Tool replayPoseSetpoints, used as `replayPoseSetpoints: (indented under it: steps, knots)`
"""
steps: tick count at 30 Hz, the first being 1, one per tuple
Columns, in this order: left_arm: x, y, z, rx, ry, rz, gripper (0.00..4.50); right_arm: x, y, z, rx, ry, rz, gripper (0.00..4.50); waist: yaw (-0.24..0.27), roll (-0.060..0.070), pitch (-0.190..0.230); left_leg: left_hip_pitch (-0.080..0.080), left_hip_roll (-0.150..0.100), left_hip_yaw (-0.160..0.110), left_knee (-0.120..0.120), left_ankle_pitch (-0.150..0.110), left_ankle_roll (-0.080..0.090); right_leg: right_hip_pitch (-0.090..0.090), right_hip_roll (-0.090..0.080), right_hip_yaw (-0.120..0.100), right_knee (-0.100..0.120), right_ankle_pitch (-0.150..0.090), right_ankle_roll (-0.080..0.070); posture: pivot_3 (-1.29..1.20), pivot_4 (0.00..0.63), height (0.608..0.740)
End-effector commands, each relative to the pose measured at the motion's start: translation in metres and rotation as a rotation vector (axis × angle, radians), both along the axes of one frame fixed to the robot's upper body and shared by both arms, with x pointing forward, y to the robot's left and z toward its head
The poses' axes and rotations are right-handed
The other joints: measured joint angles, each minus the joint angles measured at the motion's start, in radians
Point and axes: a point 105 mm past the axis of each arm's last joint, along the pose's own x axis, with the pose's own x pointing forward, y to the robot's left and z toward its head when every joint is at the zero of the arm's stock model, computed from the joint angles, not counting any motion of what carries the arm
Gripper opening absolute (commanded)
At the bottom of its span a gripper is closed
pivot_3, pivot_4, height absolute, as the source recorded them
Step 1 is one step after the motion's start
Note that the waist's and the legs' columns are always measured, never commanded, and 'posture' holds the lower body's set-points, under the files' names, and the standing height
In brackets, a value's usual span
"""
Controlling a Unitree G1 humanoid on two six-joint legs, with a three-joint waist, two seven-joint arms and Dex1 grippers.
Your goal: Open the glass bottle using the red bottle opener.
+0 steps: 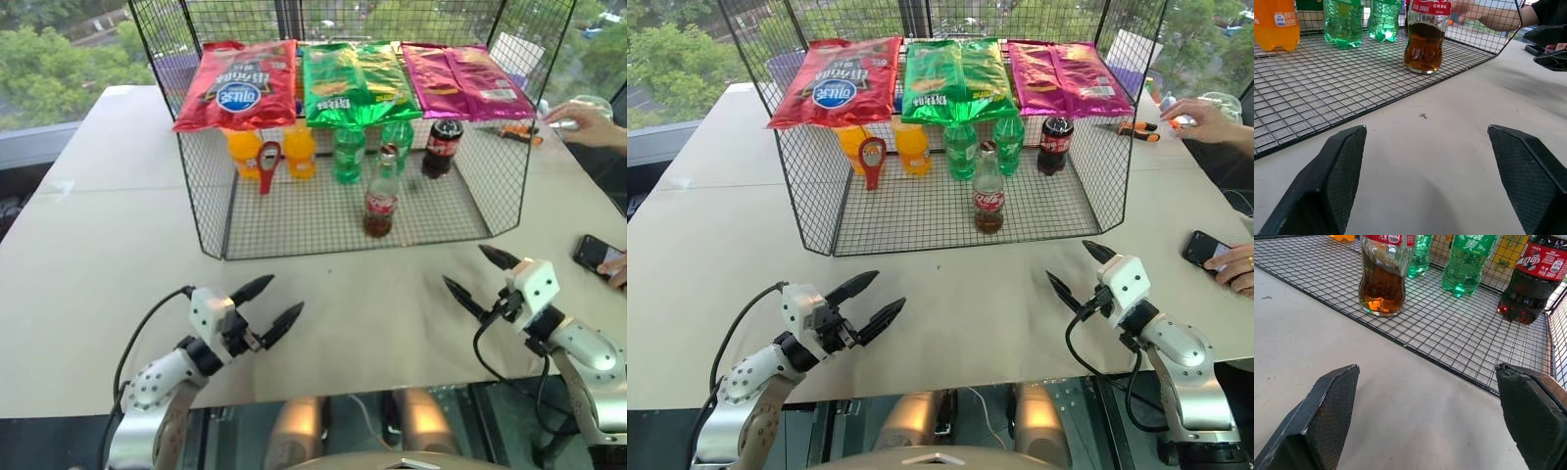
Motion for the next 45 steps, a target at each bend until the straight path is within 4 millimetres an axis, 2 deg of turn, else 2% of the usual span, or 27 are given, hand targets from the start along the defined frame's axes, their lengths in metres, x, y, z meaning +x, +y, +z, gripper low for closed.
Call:
replayPoseSetpoints:
  steps: [1, 7, 12, 18, 22, 27, 33, 45]
  knots:
    - [0.005, 0.001, 0.015, -0.017, -0.06, 0.007, 4.09, -0.002, 0.005, 0.017, 0.006, -0.075, 0.022, 4.5, 0.0, 0.0, 0.0, 0.0, 0.0, 0.0, 0.0, 0.0, 0.0, 0.0, 0.0, 0.0, 0.0, 0.0, 0.0, 0.0, 0.15, 0.74]
    - [0.021, -0.003, 0.046, -0.087, -0.128, 0.006, 4.09, -0.014, 0.019, 0.033, 0.052, -0.146, 0.059, 4.5, 0.001, 0.0, 0.0, 0.0, 0.0, -0.001, 0.0, 0.0, 0.0, 0.0, 0.0, 0.0, 0.0, 0.0, 0.0, 0.0, 0.15, 0.74]
    - [0.037, -0.005, 0.064, -0.144, -0.156, 0.043, 4.09, -0.051, 0.046, 0.073, 0.185, -0.322, 0.206, 4.5, 0.001, 0.0, 0.0, 0.0, 0.0, -0.001, 0.0, 0.0, 0.0, 0.0, 0.001, 0.0, 0.0, 0.0, 0.0, 0.0, 0.15, 0.74]
    - [0.053, -0.003, 0.077, -0.192, -0.153, 0.071, 4.09, -0.077, 0.07, 0.106, 0.299, -0.398, 0.294, 4.5, 0.0, 0.0, 0.0, 0.001, 0.0, -0.001, 0.001, 0.0, 0.0, 0.002, 0.001, 0.0, 0.0, 0.0, 0.0, 0.0, 0.15, 0.74]
    - [0.063, 0.0, 0.079, -0.203, -0.136, 0.1, 4.09, -0.086, 0.086, 0.111, 0.279, -0.411, 0.351, 4.5, 0.0, -0.001, 0.0, 0.002, 0.0, -0.001, 0.001, 0.0, 0.0, 0.002, 0.001, 0.0, 0.0, 0.0, 0.0, 0.0, 0.15, 0.74]
    - [0.076, 0.007, 0.086, -0.212, -0.158, 0.146, 4.09, -0.088, 0.093, 0.116, 0.28, -0.413, 0.364, 4.5, 0.001, -0.001, 0.0, 0.001, 0.0, -0.001, 0.001, 0.0, 0.0, 0.002, 0.002, 0.0, 0.0, 0.0, 0.0, 0.0, 0.15, 0.74]
    - [0.097, 0.023, 0.1, -0.194, -0.204, 0.262, 4.09, -0.086, 0.091, 0.116, 0.274, -0.403, 0.339, 4.5, 0.001, -0.001, 0.0, 0.001, 0.0, -0.001, 0.001, 0.0, 0.0, 0.003, 0.002, 0.0, 0.0, 0.0, 0.0, 0.0, 0.15, 0.74]
    - [0.129, 0.03, 0.111, -0.08, -0.255, 0.349, 4.09, -0.076, 0.088, 0.113, 0.265, -0.39, 0.318, 4.5, 0.001, -0.002, 0.0, 0.001, -0.001, -0.001, 0.002, 0.0, 0.0, 0.003, 0.002, 0.0, 0.0, 0.0, 0.0, 0.0, 0.15, 0.74]
